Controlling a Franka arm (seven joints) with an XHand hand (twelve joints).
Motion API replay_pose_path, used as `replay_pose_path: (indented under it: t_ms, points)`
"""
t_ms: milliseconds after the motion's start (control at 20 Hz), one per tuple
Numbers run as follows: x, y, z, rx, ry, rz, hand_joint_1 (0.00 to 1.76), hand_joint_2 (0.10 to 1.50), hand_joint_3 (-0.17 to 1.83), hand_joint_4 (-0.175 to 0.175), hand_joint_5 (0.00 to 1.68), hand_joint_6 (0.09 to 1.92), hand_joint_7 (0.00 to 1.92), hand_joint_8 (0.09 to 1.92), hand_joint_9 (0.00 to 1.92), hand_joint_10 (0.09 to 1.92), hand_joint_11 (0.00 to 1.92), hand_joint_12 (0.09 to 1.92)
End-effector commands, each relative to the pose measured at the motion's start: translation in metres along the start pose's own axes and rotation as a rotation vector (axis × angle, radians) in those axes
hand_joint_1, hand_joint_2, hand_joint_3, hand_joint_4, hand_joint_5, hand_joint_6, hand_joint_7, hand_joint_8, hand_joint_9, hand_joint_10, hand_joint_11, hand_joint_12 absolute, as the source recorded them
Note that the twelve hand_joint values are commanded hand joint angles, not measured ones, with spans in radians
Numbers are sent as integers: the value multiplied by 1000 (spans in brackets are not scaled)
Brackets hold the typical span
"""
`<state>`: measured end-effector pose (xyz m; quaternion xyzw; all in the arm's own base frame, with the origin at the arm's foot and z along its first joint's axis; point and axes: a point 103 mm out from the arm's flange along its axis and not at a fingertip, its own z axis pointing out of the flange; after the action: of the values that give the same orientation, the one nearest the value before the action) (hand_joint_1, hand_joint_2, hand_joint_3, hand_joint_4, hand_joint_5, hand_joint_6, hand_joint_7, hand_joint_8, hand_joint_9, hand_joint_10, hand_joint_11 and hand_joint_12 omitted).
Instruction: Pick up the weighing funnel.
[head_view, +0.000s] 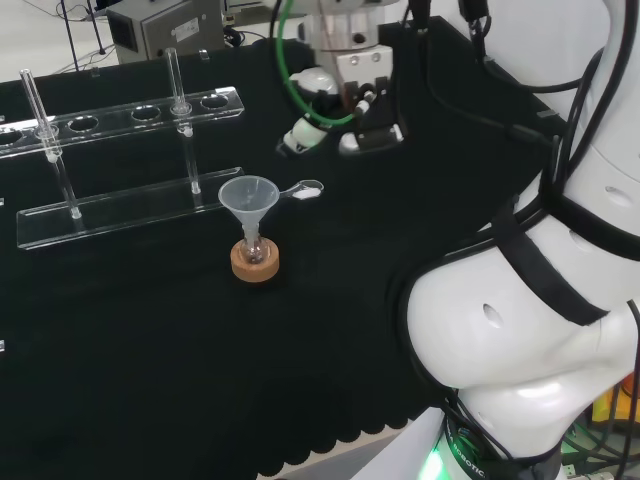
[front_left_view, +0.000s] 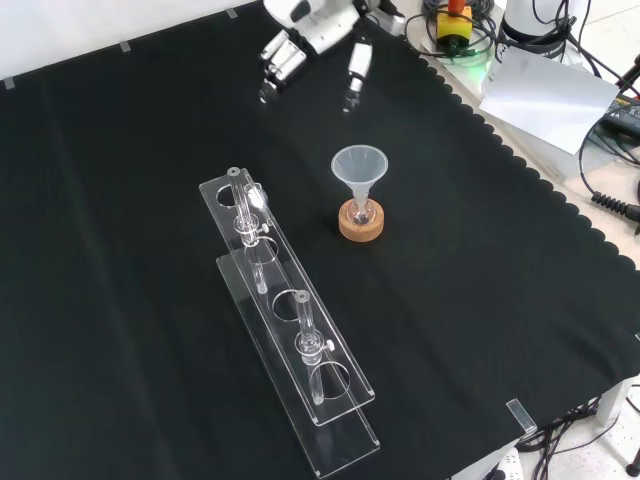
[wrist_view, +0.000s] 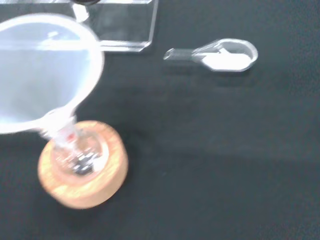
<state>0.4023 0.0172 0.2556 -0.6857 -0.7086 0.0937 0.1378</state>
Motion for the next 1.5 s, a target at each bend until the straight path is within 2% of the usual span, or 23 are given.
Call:
replay_pose_path:
  t_ms: [50, 350, 650, 850, 1250, 1300, 1500]
  points:
    - [-46, 22, -8, -27, 38, 49, 764, 964, -175, -87, 365, 87, 166, 689, 413, 702, 197, 1387]
    - [-72, 47, -2, -5, 37, 41, 778, 972, -175, -88, 389, 87, 196, 693, 464, 688, 238, 1371]
    - [-83, 78, 19, 35, 19, 30, 796, 979, -175, -86, 410, 87, 221, 698, 502, 681, 264, 1366]
    - [-79, 95, 38, 68, -5, 34, 802, 981, -175, -87, 420, 87, 230, 698, 514, 677, 271, 1362]
    - [-68, 118, 68, 107, -11, 42, 814, 983, -175, -86, 438, 87, 248, 700, 530, 669, 285, 1355]
    - [-66, 121, 71, 106, -14, 75, 815, 983, -175, -86, 440, 87, 250, 700, 533, 668, 287, 1354]
    - [-60, 129, 85, 120, -20, 52, 819, 983, -175, -85, 448, 87, 255, 699, 540, 664, 296, 1350]
